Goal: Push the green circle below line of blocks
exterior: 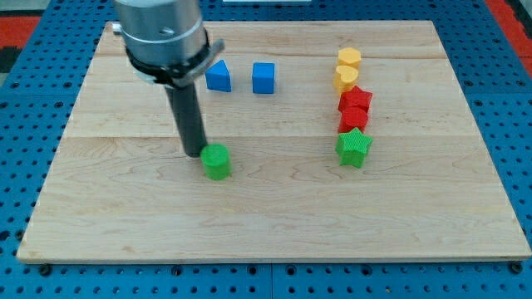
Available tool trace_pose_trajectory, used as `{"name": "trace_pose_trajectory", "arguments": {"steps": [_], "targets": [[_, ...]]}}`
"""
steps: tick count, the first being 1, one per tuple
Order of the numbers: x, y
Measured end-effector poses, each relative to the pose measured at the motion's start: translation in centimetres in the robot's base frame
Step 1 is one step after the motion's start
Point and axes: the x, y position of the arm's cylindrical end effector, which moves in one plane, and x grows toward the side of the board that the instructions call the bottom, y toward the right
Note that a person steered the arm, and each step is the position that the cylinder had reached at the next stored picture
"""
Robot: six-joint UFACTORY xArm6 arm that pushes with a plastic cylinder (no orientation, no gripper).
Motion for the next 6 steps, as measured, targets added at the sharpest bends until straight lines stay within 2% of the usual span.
{"name": "trace_pose_trajectory", "arguments": {"steps": [1,3,4,5,6], "targets": [[1.2,4.9],[6.0,4.6],[9.1,2.5],[9.2,10.1],[8.0,14.6]]}}
